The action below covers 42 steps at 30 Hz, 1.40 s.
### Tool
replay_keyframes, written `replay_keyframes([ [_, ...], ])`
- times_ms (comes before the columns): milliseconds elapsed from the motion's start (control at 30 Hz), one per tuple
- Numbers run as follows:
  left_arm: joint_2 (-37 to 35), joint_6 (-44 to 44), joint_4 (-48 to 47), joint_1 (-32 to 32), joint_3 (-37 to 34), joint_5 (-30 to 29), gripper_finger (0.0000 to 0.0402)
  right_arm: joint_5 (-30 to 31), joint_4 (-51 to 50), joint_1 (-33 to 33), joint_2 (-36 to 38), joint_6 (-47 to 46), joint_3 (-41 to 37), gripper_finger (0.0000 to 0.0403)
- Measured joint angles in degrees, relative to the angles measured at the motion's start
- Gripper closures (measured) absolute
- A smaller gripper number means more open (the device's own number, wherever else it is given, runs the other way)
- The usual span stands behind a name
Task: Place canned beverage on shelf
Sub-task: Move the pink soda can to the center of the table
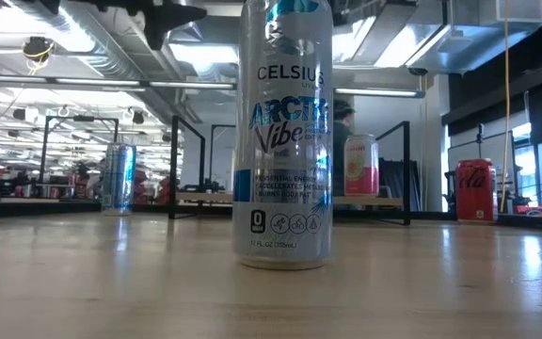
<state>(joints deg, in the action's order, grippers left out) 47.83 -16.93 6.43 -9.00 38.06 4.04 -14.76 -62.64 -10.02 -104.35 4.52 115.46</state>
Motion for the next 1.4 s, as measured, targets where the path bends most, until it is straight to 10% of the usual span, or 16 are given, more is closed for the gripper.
replay_keyframes([
  [467, 10.9, 4.6, -28.6, 15.0, 20.4, -6.4, 0.0169, 6.7, -1.8, 15.9, 0.6, -7.9, -3.8, 0.0034],
  [800, 16.0, -19.4, -53.4, 25.1, 34.2, -10.2, 0.0170, 15.3, 6.0, 24.7, 16.4, -14.2, -21.9, 0.0034],
  [1133, 17.1, -47.7, -61.7, 37.9, 34.7, -2.0, 0.0170, 15.5, 19.6, 27.8, 27.3, -25.5, -43.7, 0.0034],
  [1400, 20.1, -56.2, -64.3, 48.3, 34.7, -12.2, 0.0170, 16.7, 21.6, 27.7, 27.2, -26.8, -48.1, 0.0034],
])
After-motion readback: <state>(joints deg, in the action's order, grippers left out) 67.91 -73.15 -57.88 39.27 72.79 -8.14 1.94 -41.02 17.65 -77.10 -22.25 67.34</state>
